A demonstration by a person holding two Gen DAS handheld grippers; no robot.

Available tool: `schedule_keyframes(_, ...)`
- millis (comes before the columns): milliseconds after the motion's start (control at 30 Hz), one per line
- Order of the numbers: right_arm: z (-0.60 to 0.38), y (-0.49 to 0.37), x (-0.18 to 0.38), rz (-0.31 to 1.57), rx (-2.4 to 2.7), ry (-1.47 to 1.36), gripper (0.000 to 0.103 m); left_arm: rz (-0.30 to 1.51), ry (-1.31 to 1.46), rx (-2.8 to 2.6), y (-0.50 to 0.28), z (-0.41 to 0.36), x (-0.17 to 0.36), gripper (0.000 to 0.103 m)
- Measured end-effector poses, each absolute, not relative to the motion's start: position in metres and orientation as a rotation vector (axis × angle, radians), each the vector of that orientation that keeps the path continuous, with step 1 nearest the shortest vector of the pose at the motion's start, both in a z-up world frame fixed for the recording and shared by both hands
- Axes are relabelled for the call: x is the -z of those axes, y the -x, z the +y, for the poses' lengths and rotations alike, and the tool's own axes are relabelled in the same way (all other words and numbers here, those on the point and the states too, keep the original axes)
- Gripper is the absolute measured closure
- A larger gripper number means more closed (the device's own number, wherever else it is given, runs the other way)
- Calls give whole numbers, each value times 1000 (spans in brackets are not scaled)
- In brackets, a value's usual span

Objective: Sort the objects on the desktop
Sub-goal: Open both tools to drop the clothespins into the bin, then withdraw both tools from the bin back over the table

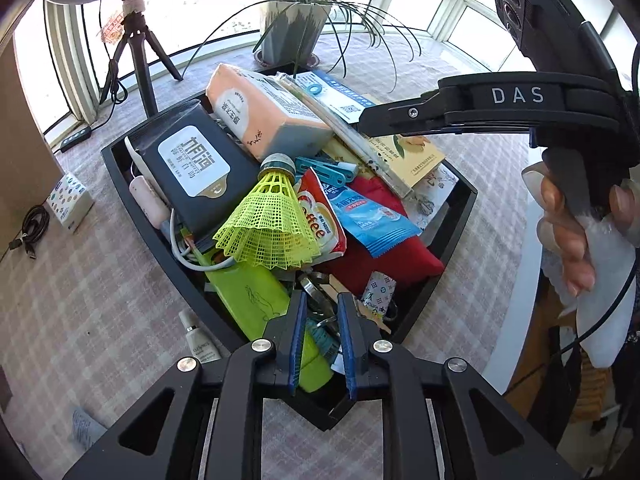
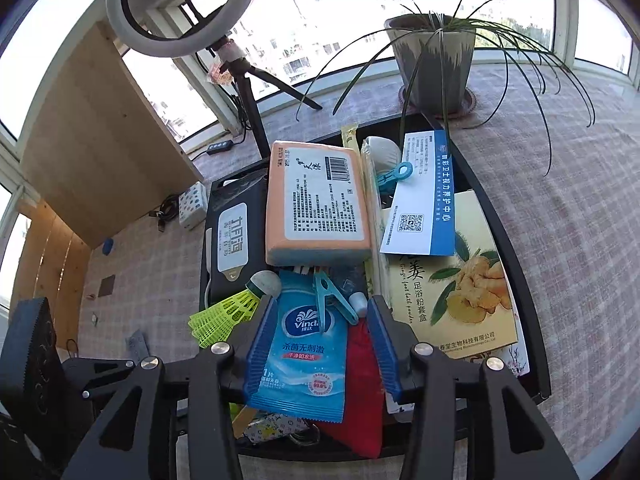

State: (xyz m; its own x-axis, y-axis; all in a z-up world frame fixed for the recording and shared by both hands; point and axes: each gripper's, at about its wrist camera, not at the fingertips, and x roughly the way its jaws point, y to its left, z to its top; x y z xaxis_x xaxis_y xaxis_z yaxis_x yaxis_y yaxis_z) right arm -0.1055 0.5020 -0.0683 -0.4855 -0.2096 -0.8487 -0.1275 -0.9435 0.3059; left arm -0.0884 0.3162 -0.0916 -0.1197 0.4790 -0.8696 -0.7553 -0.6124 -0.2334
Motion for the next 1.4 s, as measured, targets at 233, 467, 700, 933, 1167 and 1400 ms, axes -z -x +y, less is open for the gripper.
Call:
schedule_keyframes(233,489,107,67,-502,2597,-1564,59,310,1318,-1899,96,283,92,86)
schedule_keyframes(467,459,111,59,-436,2566,-1529,58,272,1385,-2000,116,222,98,85)
schedule_keyframes(700,418,119,52,-342,2503,-1507,55,201,1471,-2137,139,136,107,80)
schedule_keyframes(933,370,135,56,-261,2414,-1519,54,97,1563,-2267,151,43,120,71)
schedule_keyframes(1167,302,158,57,-108,2306,-1521,54,-22,1653,-2399,156,-46,134,71)
schedule_keyframes(1400,201,189,64,134,2152,-1490,54,-165,1739,-2518,163,-138,142,71)
